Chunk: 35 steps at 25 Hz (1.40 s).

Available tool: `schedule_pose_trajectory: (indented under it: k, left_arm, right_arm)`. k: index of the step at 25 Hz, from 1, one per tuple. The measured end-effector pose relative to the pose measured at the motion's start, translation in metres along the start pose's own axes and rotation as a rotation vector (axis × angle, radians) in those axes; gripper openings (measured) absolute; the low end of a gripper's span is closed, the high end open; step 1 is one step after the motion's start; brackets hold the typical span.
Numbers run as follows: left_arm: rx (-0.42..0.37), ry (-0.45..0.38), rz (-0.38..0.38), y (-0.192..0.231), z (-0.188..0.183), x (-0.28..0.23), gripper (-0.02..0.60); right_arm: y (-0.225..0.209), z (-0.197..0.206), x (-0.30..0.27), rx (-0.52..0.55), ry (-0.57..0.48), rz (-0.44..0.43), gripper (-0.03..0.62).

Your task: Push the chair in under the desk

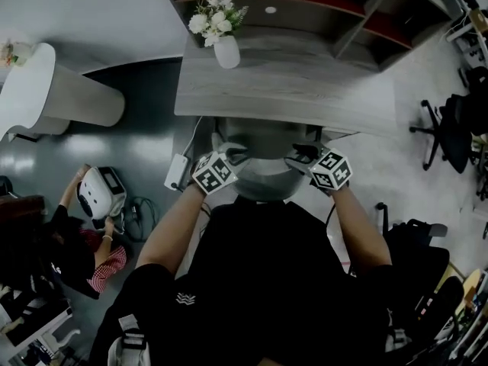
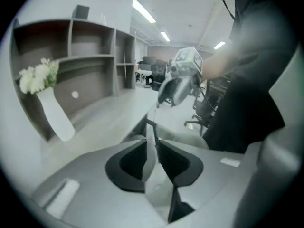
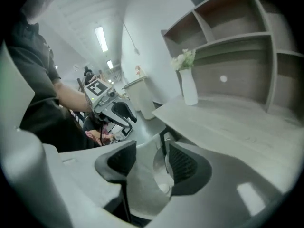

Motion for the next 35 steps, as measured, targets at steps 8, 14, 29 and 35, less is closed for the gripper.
schedule_pose_trajectory:
  k: [8,14,29,35]
  left_arm:
    - [0.047,-0.168,-0.336,0.081,-0.072,0.068,0.083]
    - [0.139,-0.235,-0.526,0.11,-0.08,0.097,0.076]
    - [0.23,-0.25,-0.687,0.126,-0.077,0.116,0.028]
    - [0.221,-0.248,-0.672,0.126,-0.076,0.113,0.028]
  right_arm:
    - [-0.008,-0.068,0.04,-0.037,-0.314,0.164,0.216]
    - [-0.02,-0.109,0.076,-0.02,-0.495,0.328,0.185]
    - [-0.013,-0.12,0.112,0.061,-0.623,0.406,0.002]
    - [-0.017,-0.117,0.118,0.047,-0.633,0.427,0.002]
Point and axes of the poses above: the fingertips, and each gripper's own axes: x backward along the fingers, y to its left, z out of its underside, the point moved 1 cm from there along x, backward along the fingers, and after that the axes turned 15 degrees about -x, right-handed, at the moved point
